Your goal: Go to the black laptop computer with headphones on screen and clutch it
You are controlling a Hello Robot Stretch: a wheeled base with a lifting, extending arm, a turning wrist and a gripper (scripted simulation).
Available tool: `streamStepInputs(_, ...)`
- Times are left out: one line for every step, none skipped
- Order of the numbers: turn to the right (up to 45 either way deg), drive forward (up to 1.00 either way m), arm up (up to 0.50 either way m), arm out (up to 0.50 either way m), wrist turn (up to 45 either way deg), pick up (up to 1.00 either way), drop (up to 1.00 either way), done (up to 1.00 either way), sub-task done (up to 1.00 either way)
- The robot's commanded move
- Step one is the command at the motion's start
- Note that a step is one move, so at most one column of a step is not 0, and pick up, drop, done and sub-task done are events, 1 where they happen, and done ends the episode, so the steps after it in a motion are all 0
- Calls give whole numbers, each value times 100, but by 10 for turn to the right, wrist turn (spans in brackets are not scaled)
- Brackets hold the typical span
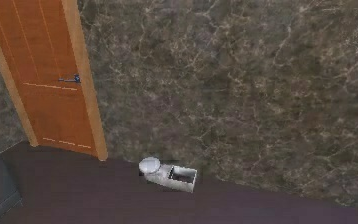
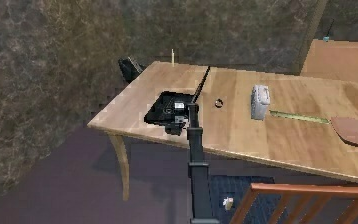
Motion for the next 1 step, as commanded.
streamStepInputs(0, 0, 0, 0, 0, 100, 0, 0, 0)
